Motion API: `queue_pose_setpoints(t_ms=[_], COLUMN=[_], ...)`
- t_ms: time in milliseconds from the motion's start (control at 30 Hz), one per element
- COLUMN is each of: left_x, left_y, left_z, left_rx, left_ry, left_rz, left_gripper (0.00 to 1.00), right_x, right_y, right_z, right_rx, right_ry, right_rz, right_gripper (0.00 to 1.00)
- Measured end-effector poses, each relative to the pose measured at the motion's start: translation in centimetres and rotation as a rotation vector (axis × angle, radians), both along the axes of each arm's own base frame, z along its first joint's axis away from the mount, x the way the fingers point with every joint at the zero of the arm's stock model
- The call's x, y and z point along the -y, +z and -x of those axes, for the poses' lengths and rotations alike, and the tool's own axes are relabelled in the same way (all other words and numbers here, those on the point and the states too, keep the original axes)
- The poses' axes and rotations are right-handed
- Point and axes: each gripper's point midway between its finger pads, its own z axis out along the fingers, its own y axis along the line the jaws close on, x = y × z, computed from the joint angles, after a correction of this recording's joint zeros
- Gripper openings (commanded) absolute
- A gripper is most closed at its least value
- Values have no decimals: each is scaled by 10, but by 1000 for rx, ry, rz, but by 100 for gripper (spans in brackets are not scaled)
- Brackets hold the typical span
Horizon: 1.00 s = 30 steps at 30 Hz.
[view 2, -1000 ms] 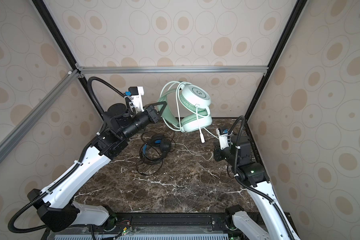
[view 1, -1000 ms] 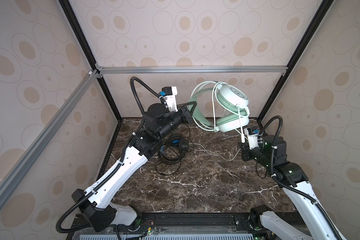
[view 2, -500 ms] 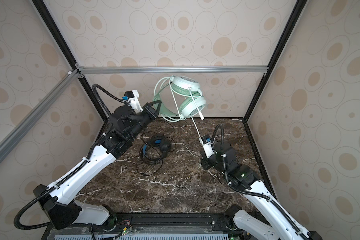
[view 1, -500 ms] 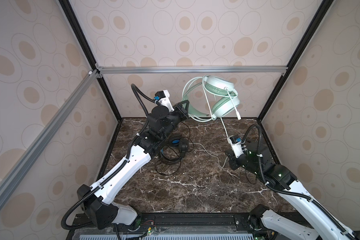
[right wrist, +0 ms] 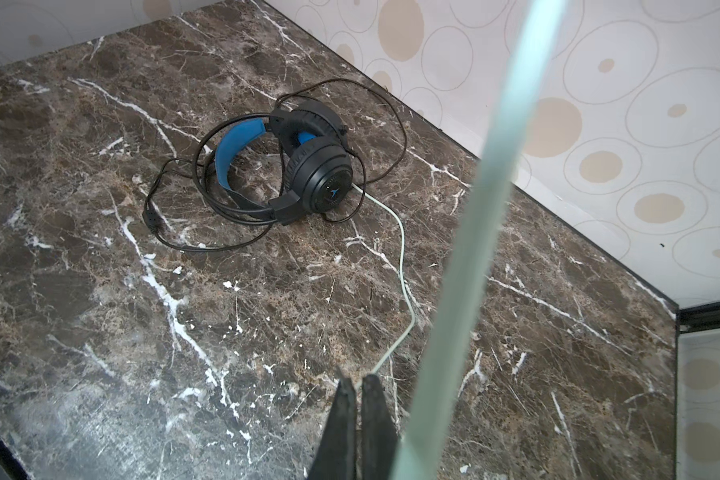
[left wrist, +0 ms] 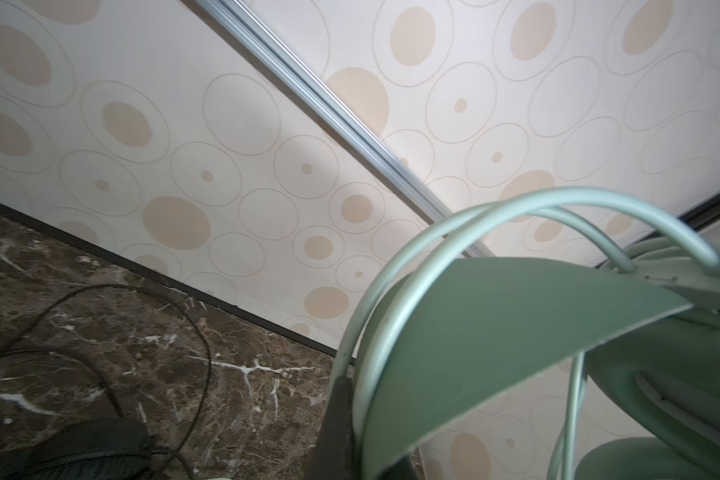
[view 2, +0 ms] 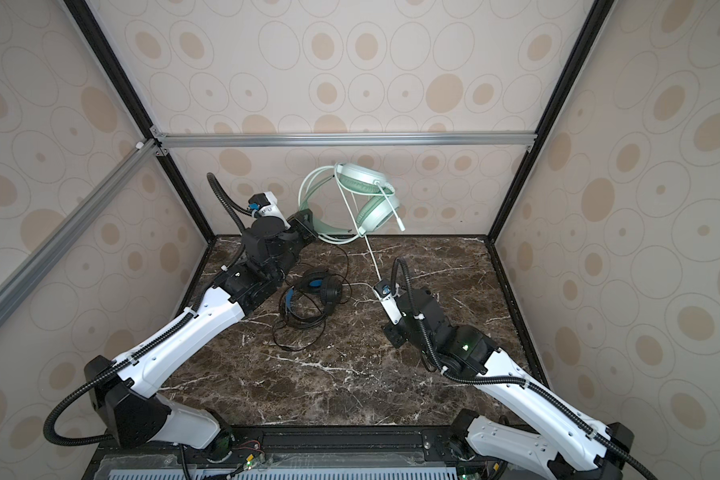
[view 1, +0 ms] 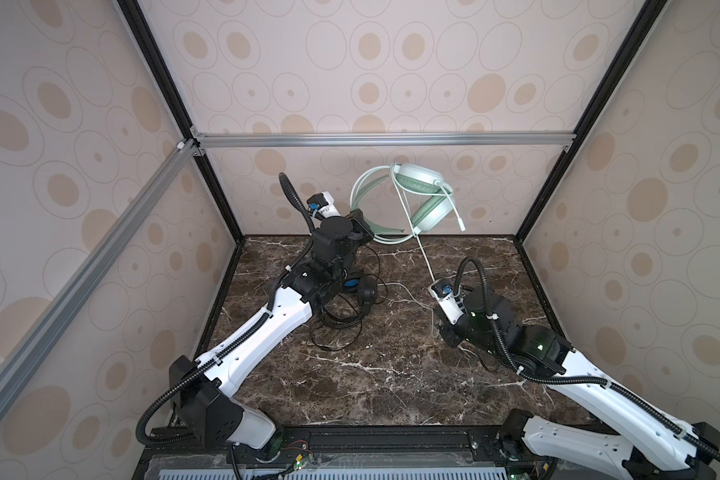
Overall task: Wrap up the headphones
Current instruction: 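Carry the cable up around the headset while the left gripper lowers it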
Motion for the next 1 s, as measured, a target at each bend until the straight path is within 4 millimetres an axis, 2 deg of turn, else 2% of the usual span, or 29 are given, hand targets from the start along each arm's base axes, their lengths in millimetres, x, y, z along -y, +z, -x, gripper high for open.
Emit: queue_pose_setpoints(t_ms=[167,300,533,667,733,833,1000], left_x=[2,12,39,38,34,29,25], left_y=[-30,-52,-71,-81,-81,-72,-62], left_z=[-7,-6,17,31,37,44,54], left_rx=[-42,-69,-34,-14,-3,24,54], left_ry=[69,93,76,55,39,16,-34], left_rz=[-209,-409,-803,-1003,-1091,-1176,-1273], left_gripper=[0,0,0,0,0,0,0], right_x=[-10,-19,-20,-17,-16,-14,-13], right_y=[19,34,48,44,39,33,38], right_z=[7,9,1,-1,-2,-2,-7], right_rx=[37,52,70,65,58,55,82], right_ry=[44,74,83,94,104,116,122], right_rz=[46,76,164,237,279,331,371], right_gripper=[0,0,0,1,2,3,4])
